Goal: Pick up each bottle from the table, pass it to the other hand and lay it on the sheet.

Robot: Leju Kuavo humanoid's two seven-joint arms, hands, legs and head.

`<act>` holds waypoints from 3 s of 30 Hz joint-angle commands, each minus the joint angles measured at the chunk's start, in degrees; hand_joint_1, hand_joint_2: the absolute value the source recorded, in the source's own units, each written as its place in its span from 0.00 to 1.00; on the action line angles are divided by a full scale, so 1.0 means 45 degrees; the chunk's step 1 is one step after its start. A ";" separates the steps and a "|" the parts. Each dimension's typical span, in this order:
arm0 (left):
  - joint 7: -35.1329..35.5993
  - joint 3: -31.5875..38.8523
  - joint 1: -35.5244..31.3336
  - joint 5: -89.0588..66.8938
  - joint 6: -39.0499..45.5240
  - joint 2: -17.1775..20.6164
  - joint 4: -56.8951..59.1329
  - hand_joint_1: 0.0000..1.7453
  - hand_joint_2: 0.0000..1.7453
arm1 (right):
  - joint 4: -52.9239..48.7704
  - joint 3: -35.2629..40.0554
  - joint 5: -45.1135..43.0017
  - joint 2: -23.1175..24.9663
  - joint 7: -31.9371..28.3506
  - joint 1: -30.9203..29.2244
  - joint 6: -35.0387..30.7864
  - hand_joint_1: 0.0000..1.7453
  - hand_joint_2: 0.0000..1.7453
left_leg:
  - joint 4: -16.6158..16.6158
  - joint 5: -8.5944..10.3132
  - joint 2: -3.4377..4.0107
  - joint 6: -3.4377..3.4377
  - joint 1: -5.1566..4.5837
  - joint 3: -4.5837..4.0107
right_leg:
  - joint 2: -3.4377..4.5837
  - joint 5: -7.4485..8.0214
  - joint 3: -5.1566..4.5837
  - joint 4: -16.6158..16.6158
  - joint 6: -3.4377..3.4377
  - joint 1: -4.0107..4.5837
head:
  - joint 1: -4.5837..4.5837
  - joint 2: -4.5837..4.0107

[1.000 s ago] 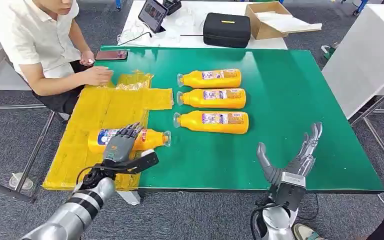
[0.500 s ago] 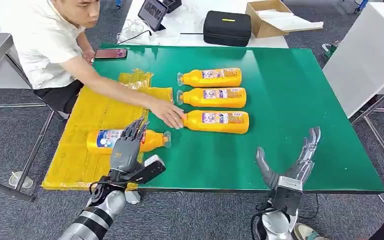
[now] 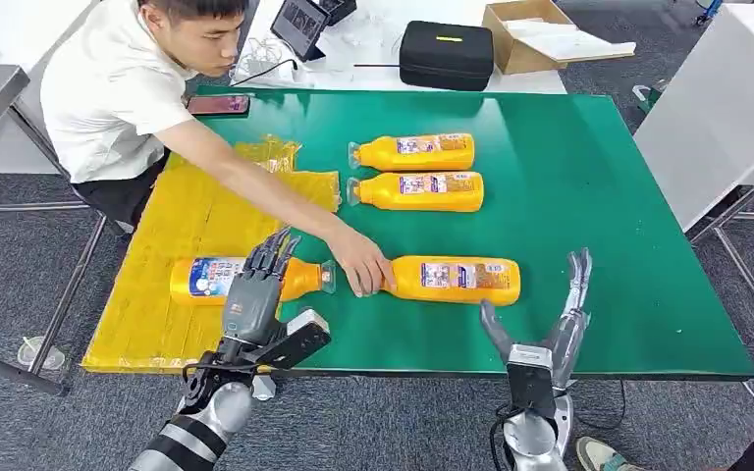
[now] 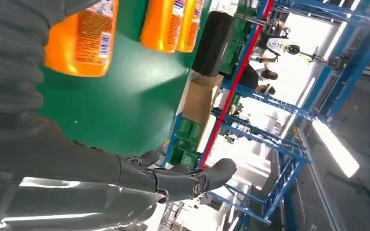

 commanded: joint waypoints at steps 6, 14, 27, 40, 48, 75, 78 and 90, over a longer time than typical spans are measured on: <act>0.0643 -0.0441 -0.0009 0.8490 -0.2766 -0.2567 0.0729 0.00 1.00 | 0.9437 -0.1588 1.0990 -0.1840 0.3103 -0.5423 -0.0078 0.00 1.00 | -0.0005 0.0028 0.0003 0.0058 -0.0021 0.0021 | -0.0034 0.0028 0.0040 -0.0030 0.0021 -0.0017 | -0.0005 0.0000; 0.0817 -0.1016 -0.0275 0.9438 -0.1727 -0.2228 0.0746 0.00 1.00 | 1.2100 0.0450 1.2031 -0.1968 0.5003 -0.6514 0.0322 0.00 1.00 | -0.0008 0.0028 0.0059 0.0068 -0.0052 0.0014 | 0.0040 0.0055 0.0010 -0.0022 0.0045 -0.0038 | -0.0005 0.0000; 0.0851 -0.1263 -0.0279 0.9965 -0.1580 -0.2136 0.0533 0.00 1.00 | 1.2147 0.1630 1.2069 -0.2039 0.5839 -0.6795 0.1426 0.00 1.00 | 0.0004 0.0043 0.0027 0.0069 -0.0057 -0.0037 | 0.0011 0.0055 -0.0035 -0.0005 0.0059 -0.0047 | 0.0000 0.0000; 0.0812 -0.1744 -0.0128 0.9266 -0.0769 -0.1942 -0.0345 0.00 1.00 | 1.2739 0.2198 1.0752 -0.2414 0.7564 -0.7138 0.5472 1.00 1.00 | 0.0002 0.0046 0.0057 0.0070 -0.0052 0.0015 | 0.0000 0.0062 -0.0002 -0.0013 0.0060 -0.0042 | -0.0010 0.0000; 0.0846 -0.1723 -0.0127 0.9273 -0.0922 -0.2010 -0.0434 0.00 1.00 | 1.2500 0.0979 0.8079 -0.2351 0.6129 -0.6890 0.8081 1.00 1.00 | -0.0003 0.0083 -0.0004 0.0102 -0.0046 0.0083 | -0.0028 0.0074 0.0023 -0.0039 0.0065 -0.0034 | 0.0000 0.0000; 0.1078 -0.2082 0.0204 1.7206 -0.3780 -0.1976 0.1096 0.00 1.00 | 0.6221 0.1593 -0.0475 -0.1001 0.2193 -0.4258 0.7788 1.00 1.00 | -0.0010 0.0063 0.0097 0.0065 -0.0038 -0.0005 | 0.0069 0.0090 -0.0019 -0.0021 0.0044 -0.0023 | -0.0010 0.0000; 0.0781 -0.2626 -0.0004 1.7104 -0.4724 -0.1812 0.0801 0.00 1.00 | 0.6505 0.2239 -0.0875 -0.0891 0.2102 -0.4425 0.9040 1.00 1.00 | -0.0010 0.0070 0.0085 0.0066 -0.0041 -0.0037 | 0.0064 0.0095 -0.0050 -0.0021 0.0047 -0.0027 | -0.0005 0.0000; -0.0093 -0.1718 -0.0936 1.6357 -0.4245 -0.2107 -0.0068 0.00 1.00 | 0.8143 0.5173 -0.0007 -0.0492 0.1480 -0.5092 1.0283 1.00 1.00 | 0.0013 0.0064 0.0108 0.0064 -0.0028 -0.0079 | 0.0086 0.0102 -0.0092 -0.0003 0.0042 -0.0015 | -0.0010 0.0000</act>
